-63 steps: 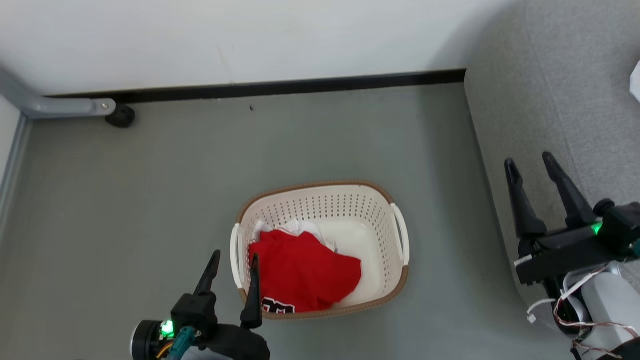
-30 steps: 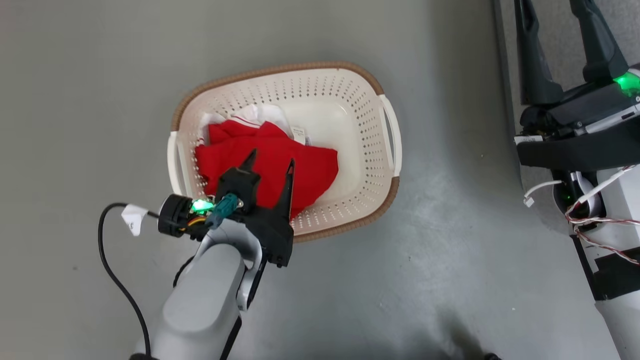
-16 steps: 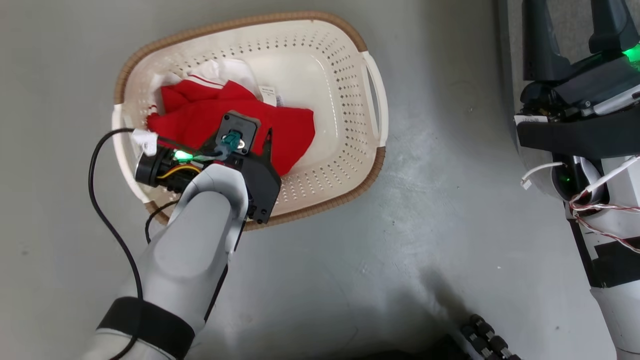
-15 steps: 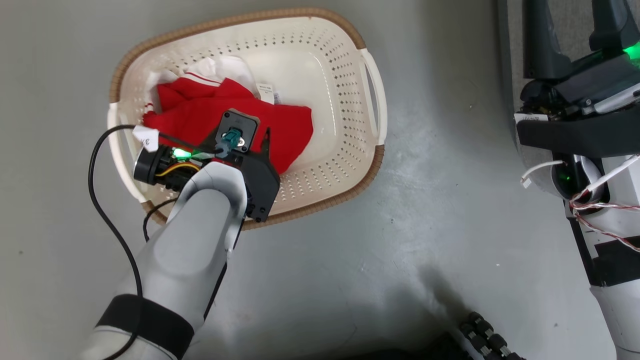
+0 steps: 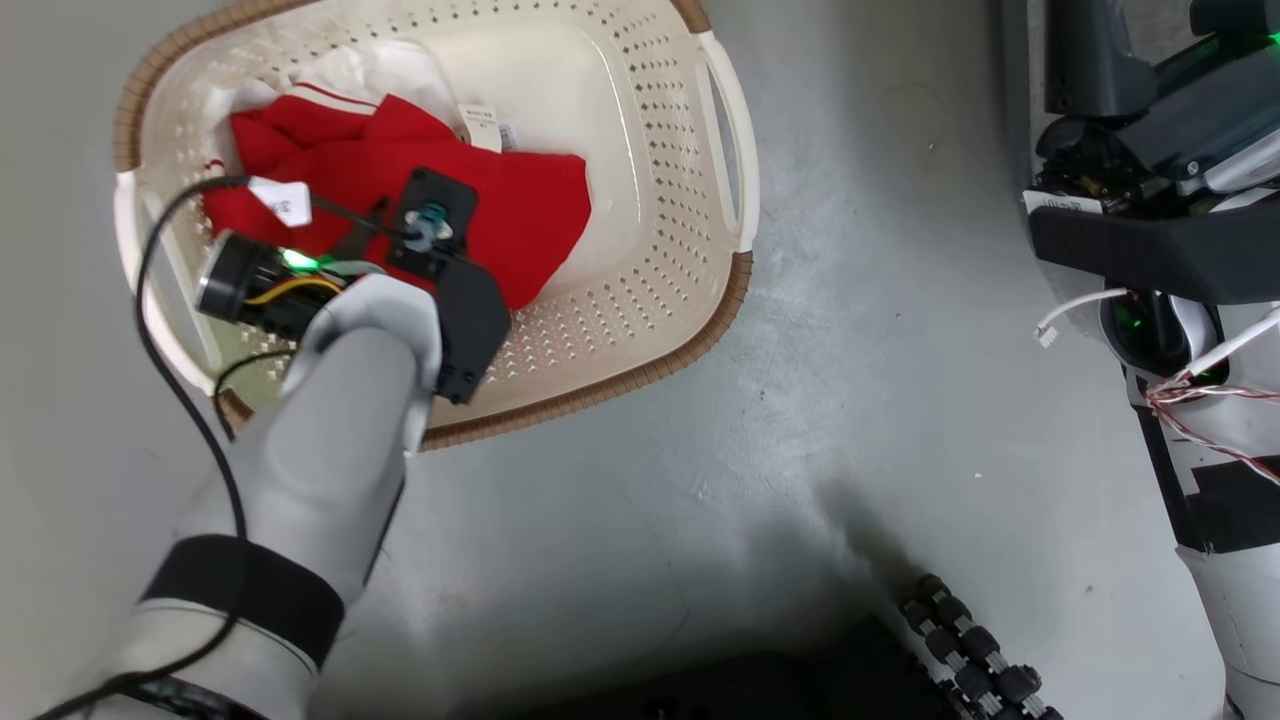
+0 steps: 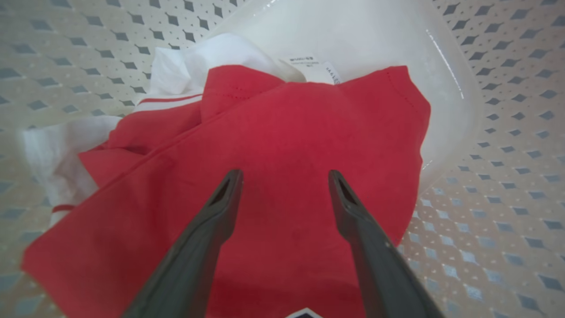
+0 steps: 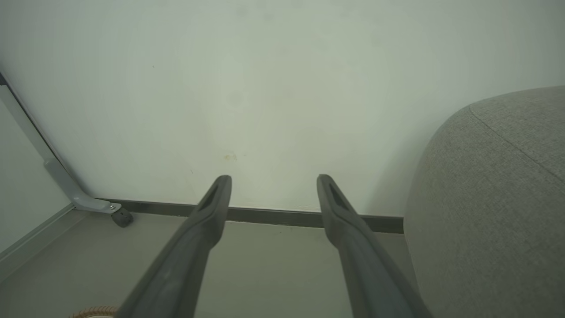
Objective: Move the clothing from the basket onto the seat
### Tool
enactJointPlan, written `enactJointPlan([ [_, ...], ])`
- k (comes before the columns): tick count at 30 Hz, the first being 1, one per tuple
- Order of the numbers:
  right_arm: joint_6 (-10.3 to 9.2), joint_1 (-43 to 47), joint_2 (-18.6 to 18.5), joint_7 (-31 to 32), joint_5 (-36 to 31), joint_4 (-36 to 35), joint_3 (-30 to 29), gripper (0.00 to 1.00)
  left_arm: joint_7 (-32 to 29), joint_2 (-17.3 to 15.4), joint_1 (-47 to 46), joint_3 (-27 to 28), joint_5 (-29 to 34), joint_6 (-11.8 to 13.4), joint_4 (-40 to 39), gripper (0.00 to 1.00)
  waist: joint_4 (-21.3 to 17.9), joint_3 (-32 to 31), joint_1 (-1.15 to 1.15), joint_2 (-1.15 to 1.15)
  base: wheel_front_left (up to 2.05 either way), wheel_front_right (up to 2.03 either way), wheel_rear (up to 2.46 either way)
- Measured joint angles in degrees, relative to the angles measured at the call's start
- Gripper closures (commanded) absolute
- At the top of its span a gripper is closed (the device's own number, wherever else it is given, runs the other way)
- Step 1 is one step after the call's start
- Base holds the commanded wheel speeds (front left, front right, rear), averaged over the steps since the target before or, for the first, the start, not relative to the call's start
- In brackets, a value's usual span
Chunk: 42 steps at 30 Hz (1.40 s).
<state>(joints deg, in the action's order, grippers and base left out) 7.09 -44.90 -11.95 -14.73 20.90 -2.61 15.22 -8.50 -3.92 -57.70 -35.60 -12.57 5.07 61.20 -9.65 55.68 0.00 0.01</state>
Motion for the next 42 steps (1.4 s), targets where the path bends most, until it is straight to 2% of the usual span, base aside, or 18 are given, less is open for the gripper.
enactJointPlan([
  [5, 0.00, -0.31, 0.29, 0.00, 0.00, -0.81, 0.22, 0.00, -0.52, -1.54, -2.87, 0.05, 0.64, 0.51, 1.27, 0.00, -0.55, 2.08, 0.00, 0.00, 0.00, 0.00, 0.00],
  [24, 0.04, -0.31, 0.37, 0.00, 0.18, -3.22, 2.57, 0.00, -4.10, -2.98, -8.78, -3.83, 6.53, 1.16, 6.53, 0.00, -2.40, 6.90, -0.01, 0.00, 0.00, 0.00, 0.00],
  [25, 0.04, -0.31, 0.37, 0.00, 0.19, -3.42, 2.61, 0.00, -4.11, -2.97, -8.86, -3.98, 6.69, 1.23, 6.72, 0.06, -2.47, 6.93, -0.01, 0.00, 0.00, 0.00, 0.00],
  [26, 0.04, -0.32, 0.37, 0.00, 0.26, -3.59, 2.60, 0.00, -4.10, -2.96, -8.88, -3.94, 6.68, 1.24, 6.83, 0.77, -2.54, 6.95, -0.01, 0.00, 0.00, 0.00, 0.00],
  [27, 0.04, -0.33, 0.37, 0.00, 0.29, -3.69, 2.59, 0.00, -4.06, -2.96, -8.88, -3.83, 6.66, 1.29, 6.84, 1.00, -2.61, 6.97, -0.01, -0.01, 0.00, 0.00, 0.00],
  [42, 0.04, -0.26, 0.13, 0.00, 0.85, 2.99, 2.99, 0.00, 2.12, -0.31, -6.65, -0.32, 2.54, 1.48, 7.82, 1.00, -2.51, 2.78, -0.01, -0.01, 0.00, 0.00, 0.00],
])
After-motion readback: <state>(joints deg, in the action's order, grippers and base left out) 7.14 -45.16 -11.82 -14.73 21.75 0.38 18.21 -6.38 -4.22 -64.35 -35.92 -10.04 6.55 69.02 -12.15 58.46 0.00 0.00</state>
